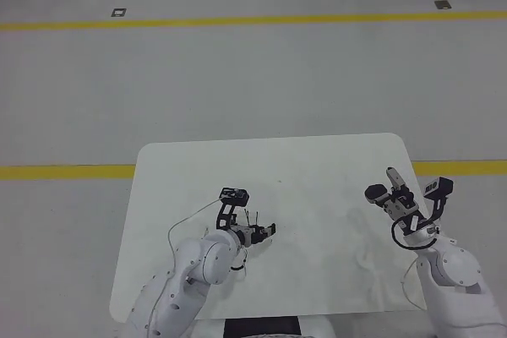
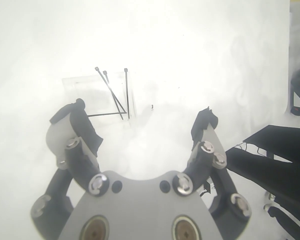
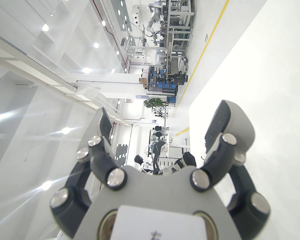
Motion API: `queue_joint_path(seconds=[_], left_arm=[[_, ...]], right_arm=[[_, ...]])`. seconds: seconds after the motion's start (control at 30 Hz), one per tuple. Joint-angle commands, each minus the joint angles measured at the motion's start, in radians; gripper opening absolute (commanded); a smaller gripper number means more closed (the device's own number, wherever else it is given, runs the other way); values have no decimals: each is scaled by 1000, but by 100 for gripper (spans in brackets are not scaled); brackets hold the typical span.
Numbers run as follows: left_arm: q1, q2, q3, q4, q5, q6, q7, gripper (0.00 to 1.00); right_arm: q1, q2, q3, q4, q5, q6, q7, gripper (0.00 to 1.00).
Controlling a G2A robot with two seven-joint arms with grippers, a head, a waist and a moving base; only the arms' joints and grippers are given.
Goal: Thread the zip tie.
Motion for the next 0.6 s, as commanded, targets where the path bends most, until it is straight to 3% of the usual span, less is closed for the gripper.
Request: queue_joint_path(seconds=[0.0, 0.13, 0.2, 0.5, 0.57], left_arm=[[1, -2, 0, 1, -19, 0, 3, 100], [-10, -17, -32, 48, -185, 0, 64, 100], [-23, -24, -42, 73, -219, 0, 72, 100], [-28, -25, -40, 78, -217, 0, 67, 100], [-24, -25, -50, 100, -200, 0, 102, 100]], right_arm=[[0, 0, 0, 0, 0, 0, 0, 100], [0, 0, 0, 0, 0, 0, 0, 100], [0, 0, 0, 0, 0, 0, 0, 100], [0, 0, 0, 0, 0, 0, 0, 100], [0, 0, 0, 0, 0, 0, 0, 100]])
